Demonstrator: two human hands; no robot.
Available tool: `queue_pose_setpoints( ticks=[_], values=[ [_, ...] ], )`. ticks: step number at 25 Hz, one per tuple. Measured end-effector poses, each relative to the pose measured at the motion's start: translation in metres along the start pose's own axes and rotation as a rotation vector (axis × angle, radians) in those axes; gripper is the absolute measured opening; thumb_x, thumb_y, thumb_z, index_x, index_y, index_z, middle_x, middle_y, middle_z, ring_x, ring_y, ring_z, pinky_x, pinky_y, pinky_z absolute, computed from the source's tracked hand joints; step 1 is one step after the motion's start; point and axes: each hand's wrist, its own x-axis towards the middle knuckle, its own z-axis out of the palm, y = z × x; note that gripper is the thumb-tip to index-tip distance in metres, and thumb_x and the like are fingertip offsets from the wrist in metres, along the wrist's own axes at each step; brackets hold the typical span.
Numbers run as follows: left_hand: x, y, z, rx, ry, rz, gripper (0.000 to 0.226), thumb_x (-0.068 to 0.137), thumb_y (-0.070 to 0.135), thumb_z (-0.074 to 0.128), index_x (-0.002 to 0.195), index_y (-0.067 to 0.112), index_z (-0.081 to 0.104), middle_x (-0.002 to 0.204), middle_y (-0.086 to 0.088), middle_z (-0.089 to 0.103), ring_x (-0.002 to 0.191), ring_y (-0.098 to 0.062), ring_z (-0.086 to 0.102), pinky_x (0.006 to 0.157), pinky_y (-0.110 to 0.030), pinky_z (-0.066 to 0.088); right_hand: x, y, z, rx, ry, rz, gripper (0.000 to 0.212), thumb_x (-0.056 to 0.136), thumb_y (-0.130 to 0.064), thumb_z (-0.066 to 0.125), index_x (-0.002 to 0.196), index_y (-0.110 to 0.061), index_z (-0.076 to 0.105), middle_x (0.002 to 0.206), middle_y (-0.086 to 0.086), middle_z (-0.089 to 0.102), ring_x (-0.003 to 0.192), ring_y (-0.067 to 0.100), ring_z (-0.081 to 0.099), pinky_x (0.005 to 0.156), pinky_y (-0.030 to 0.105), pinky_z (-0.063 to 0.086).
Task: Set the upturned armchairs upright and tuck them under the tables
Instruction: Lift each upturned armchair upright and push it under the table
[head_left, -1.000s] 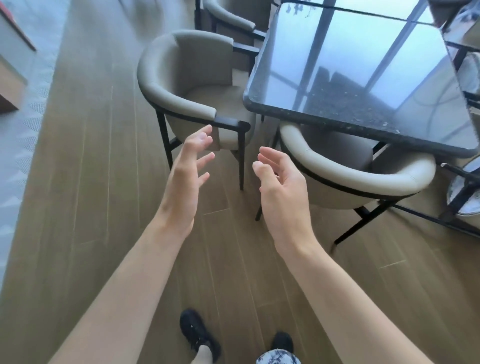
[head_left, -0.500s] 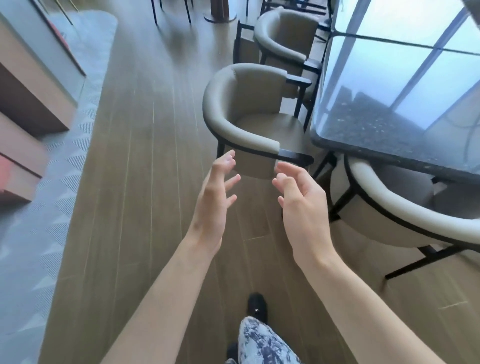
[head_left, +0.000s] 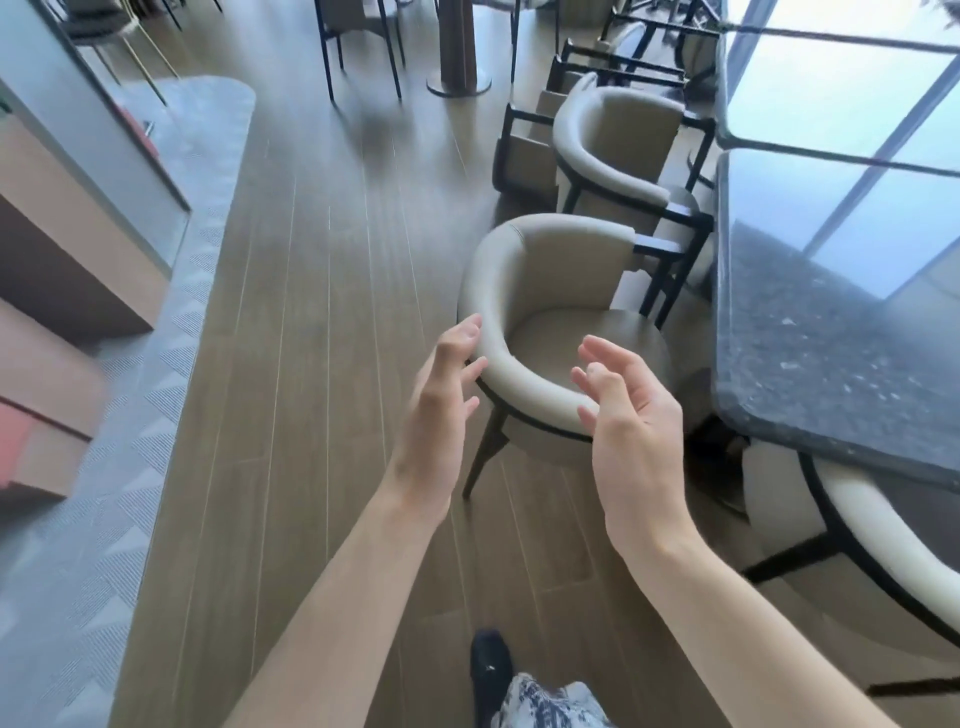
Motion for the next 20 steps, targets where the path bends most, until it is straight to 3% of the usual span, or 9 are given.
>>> queue_pose_setpoints(
  ticks=[5, 9, 13, 20],
  values=[
    [0.097, 0.029, -0.027, -0.018, -0.015, 0.002, 0.080, 0.061, 0.070, 0.050, 0.134, 0.037, 0.059, 0.143, 0.020, 0.056, 0.123, 0.002, 0.059, 0.111, -0.039, 0.040, 0.076, -0.012, 0.057, -0.036, 0.033, -0.004, 0.027, 0.102, -0.023, 0.051, 0.122, -0.026, 0.068, 0.109, -0.024, 0.071, 0.107, -0.001, 0.066, 0.104, 0.040, 0.050],
    [0.177, 0.038, -0.050, -0.021, -0.087, 0.008, 0.067, 0.065, 0.067, 0.051, 0.126, 0.041, 0.064, 0.134, 0.024, 0.062, 0.119, 0.002, 0.062, 0.107, -0.037, 0.042, 0.127, -0.007, 0.110, -0.029, 0.080, 0.018, 0.026, 0.100, -0.025, 0.051, 0.120, -0.030, 0.068, 0.107, -0.029, 0.070, 0.108, -0.002, 0.064, 0.102, 0.036, 0.050],
    [0.272, 0.055, -0.077, 0.003, -0.184, -0.022, 0.056, 0.065, 0.065, 0.052, 0.115, 0.044, 0.067, 0.126, 0.026, 0.067, 0.117, 0.001, 0.065, 0.105, -0.038, 0.043, 0.188, -0.004, 0.175, 0.010, 0.175, 0.024, 0.027, 0.099, -0.026, 0.051, 0.120, -0.031, 0.067, 0.113, -0.024, 0.069, 0.109, -0.006, 0.063, 0.103, 0.034, 0.050],
    [0.429, 0.113, -0.114, 0.114, -0.394, -0.044, 0.069, 0.059, 0.068, 0.050, 0.123, 0.045, 0.062, 0.138, 0.022, 0.059, 0.121, 0.001, 0.061, 0.109, -0.035, 0.042, 0.300, -0.021, 0.281, 0.105, 0.409, -0.009, 0.028, 0.093, -0.032, 0.051, 0.116, -0.032, 0.068, 0.110, -0.029, 0.069, 0.113, 0.000, 0.063, 0.107, 0.042, 0.047]
  ],
)
